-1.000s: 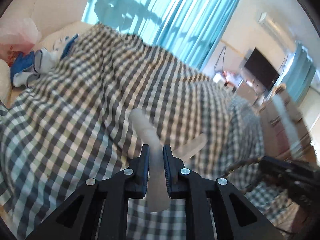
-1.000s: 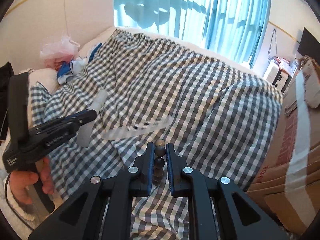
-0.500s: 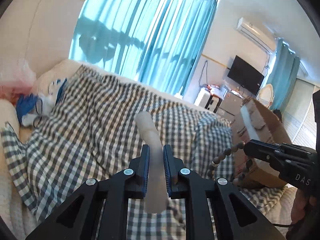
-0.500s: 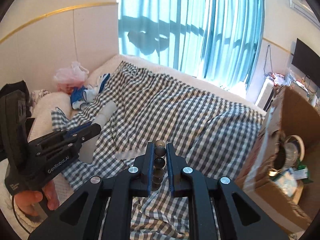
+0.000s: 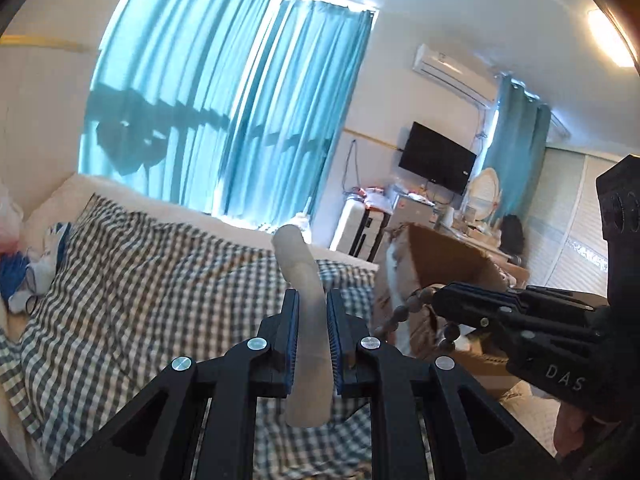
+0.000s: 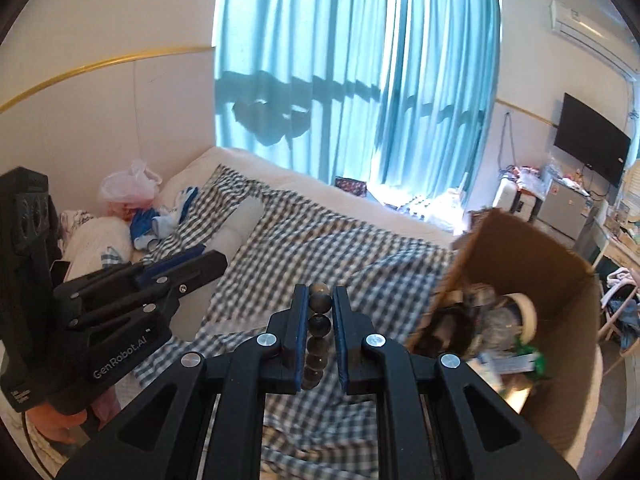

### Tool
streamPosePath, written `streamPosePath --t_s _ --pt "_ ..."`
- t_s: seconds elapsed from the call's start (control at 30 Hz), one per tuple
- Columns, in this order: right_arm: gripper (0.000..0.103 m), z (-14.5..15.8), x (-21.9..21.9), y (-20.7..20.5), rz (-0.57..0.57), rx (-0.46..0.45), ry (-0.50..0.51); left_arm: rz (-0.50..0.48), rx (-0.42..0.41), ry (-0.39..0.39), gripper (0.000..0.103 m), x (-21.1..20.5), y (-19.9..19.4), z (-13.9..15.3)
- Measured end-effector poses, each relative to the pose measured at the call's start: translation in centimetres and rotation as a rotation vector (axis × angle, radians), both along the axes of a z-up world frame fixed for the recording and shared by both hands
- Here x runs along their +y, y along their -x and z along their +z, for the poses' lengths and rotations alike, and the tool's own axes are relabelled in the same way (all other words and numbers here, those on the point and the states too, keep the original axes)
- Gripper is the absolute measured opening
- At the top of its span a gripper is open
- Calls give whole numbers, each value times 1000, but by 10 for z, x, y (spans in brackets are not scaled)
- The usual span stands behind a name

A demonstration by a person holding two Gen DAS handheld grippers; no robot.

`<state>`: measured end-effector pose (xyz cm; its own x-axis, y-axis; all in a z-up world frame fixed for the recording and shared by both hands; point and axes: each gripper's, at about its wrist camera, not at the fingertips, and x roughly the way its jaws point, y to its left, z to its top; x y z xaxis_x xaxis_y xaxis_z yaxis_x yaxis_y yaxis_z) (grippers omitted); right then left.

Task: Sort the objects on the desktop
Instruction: 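Lift and carry the white cylinder and bead string over the cardboard box, then open both tools to drop the cylinder and bead string into the box, then move the left tool back over the translucent comb on the bed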

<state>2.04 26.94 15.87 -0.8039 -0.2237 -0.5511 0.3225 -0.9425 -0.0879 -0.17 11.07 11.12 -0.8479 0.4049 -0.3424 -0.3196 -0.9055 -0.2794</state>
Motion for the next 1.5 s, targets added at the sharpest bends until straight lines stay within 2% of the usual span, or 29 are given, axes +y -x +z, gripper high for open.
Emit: streamPosePath --t_s 0.27,0.4,0.53,0.67,0.8,0.83,0.9,0.93,0.97,1.0,1.03,1.1,1.17,1.23,1.5 --pt "11 27 73 1 -99 57 5 -87 43 23 14 72 8 31" --pt "11 31 119 9 -170 48 35 -148 49 42 14 120 19 37" --pt "11 27 159 21 -240 16 82 -199 42 28 14 161 33 36" --pt "11 18 186 33 -297 -15 90 -218 -18 2 14 193 52 23" --pt "11 8 206 43 -314 -43 126 -218 -42 44 14 218 65 11" --pt "13 6 208 45 -320 -43 129 -210 -52 61 14 222 69 7" --pt "40 5 212 46 -346 -25 126 -185 -59 76 23 225 72 4" --pt "63 6 214 44 -358 -12 127 -173 -62 73 43 224 73 4" --pt "66 8 218 40 -376 12 132 -156 -59 62 73 218 72 4" --pt "66 11 220 36 -387 34 146 -95 -51 56 85 209 72 5" --pt "66 15 222 32 -385 46 170 -44 -35 39 103 199 70 7" --pt "66 21 226 26 -382 60 197 -3 -20 -3 103 180 67 11" --pt "66 26 223 19 -385 75 203 11 -43 -18 103 160 69 19" --pt "66 31 216 15 -374 80 207 50 -40 8 103 139 65 28" --pt "66 53 152 -20 -284 139 191 175 85 159 103 43 22 81"
